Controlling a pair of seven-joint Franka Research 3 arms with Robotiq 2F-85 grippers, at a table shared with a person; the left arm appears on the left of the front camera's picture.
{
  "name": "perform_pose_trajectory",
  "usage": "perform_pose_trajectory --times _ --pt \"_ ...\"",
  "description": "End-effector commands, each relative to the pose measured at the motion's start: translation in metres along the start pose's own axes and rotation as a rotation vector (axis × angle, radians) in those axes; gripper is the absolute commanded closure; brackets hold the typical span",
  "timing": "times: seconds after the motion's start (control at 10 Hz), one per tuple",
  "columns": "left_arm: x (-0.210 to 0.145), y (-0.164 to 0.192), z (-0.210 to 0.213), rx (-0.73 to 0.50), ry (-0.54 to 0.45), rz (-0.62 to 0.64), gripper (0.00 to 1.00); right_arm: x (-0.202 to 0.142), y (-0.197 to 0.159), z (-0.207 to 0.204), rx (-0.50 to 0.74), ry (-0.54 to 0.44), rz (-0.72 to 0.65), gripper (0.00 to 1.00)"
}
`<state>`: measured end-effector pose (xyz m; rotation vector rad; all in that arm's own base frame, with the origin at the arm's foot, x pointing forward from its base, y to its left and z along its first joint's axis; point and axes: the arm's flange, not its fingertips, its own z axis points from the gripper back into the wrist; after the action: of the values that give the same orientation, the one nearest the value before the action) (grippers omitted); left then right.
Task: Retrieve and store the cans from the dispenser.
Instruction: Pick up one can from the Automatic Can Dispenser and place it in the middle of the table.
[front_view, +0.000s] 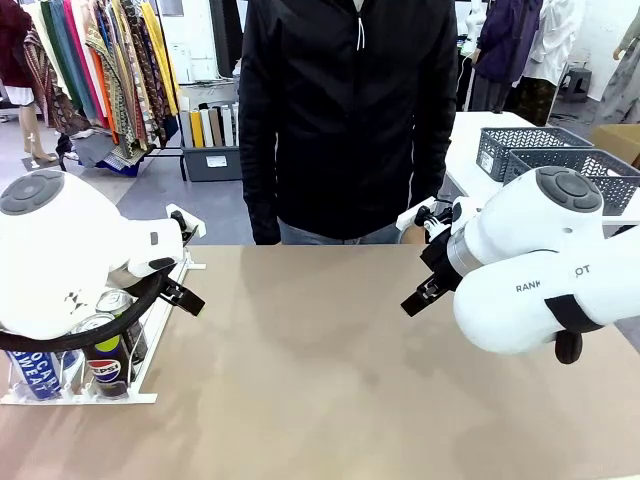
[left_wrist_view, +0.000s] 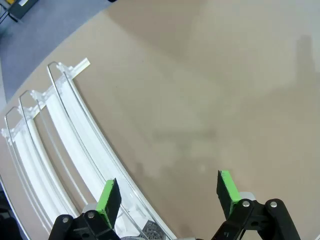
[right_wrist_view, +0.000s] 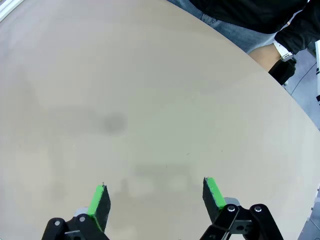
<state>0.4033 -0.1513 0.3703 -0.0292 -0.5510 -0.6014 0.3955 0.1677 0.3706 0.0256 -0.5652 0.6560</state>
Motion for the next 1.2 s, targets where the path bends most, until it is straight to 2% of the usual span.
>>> perform_pose_trajectory --times 0.0,0.9,1.0,1.1 --pt "0.0 0.0 0.0 0.0 0.0 0.0 0.0 0.0 0.0 0.0 0.0 0.0 0.0 0.0" --pt "0.0 0.0 0.0 0.0 0.0 0.0 0.0 0.0 0.0 0.0 0.0 0.0 0.0 0.0" --pt "0.006 0.001 0.014 -0.133 -0.049 -0.006 0.0 0.004 -0.007 0.019 0.131 -0.004 0.035 0.0" --pt "0.015 0.001 0.033 -0.37 -0.074 -0.046 0.0 0.005 -0.016 0.037 0.303 0.084 0.033 0.0"
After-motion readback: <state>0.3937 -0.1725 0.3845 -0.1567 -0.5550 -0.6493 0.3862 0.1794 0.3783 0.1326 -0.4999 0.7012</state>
